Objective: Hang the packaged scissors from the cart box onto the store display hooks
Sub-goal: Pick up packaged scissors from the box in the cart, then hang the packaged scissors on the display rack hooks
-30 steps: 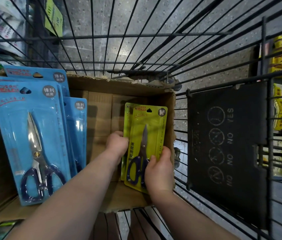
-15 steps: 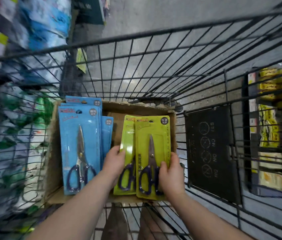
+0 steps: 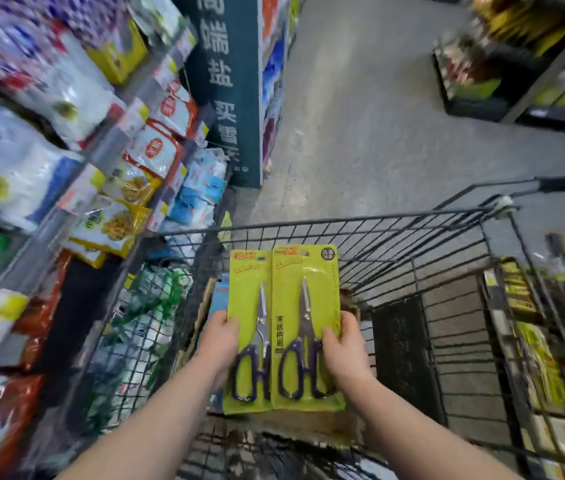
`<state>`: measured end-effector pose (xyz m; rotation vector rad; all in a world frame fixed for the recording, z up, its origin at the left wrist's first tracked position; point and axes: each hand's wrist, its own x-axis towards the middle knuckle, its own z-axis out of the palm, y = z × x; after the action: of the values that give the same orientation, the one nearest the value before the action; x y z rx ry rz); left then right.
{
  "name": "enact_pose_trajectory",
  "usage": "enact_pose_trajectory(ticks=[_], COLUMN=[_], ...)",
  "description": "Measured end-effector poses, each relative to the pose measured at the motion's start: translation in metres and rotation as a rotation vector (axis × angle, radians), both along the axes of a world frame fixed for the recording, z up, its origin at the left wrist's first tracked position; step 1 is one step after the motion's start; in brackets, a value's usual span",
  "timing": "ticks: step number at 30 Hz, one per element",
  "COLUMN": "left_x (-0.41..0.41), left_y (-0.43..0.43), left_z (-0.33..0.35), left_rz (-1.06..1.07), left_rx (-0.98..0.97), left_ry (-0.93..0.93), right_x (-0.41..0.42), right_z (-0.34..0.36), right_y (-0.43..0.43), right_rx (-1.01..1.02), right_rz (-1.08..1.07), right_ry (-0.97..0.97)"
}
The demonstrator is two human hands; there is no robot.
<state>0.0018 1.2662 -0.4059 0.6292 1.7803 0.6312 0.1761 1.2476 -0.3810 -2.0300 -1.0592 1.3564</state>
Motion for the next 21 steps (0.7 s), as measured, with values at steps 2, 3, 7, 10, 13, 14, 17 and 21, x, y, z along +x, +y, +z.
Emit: enact_pose_trajectory(ticks=[2, 3, 7, 10, 13, 14, 17, 21], left_x=[-0.008, -0.012, -0.024, -0.025, -0.019, -0.018, -0.016, -0.024], left_y=[-0.006, -0.012, -0.039, -0.072, -0.116, -0.132, -0.183, -0.256], left_z=[0.025, 0.036, 0.062, 0.085, 0.105, 0.11, 0.128, 0.149], left_rz=[0.045, 0.077, 0.251, 0.38, 0.534, 0.598, 0.752, 0.937], left_rx=[0.051, 0.07, 0.141, 0.191, 0.234, 0.253, 0.285, 0.307], left_ry=[0.015, 0.01, 0.011, 0.021, 0.078, 0.091, 0.097, 0.115], right_x=[-0.007, -0.01, -0.021, -0.026, -0.029, -0.031, -0.042, -0.069], right_z=[0.019, 0.027, 0.052, 0.067, 0.083, 0.09, 0.108, 0.127], right_y=[0.002, 0.003, 0.002, -0.007, -0.025, -0.033, -0.059, -0.103], right_rx=[0.04, 0.052, 0.104, 0.149, 0.182, 0.2, 0.225, 0.255], right_rz=[0.042, 0.068, 0.206, 0.333, 0.484, 0.538, 0.695, 0.889], right_ry=[0.009, 0.011, 0.037, 0.063, 0.079, 0.085, 0.108, 0.134])
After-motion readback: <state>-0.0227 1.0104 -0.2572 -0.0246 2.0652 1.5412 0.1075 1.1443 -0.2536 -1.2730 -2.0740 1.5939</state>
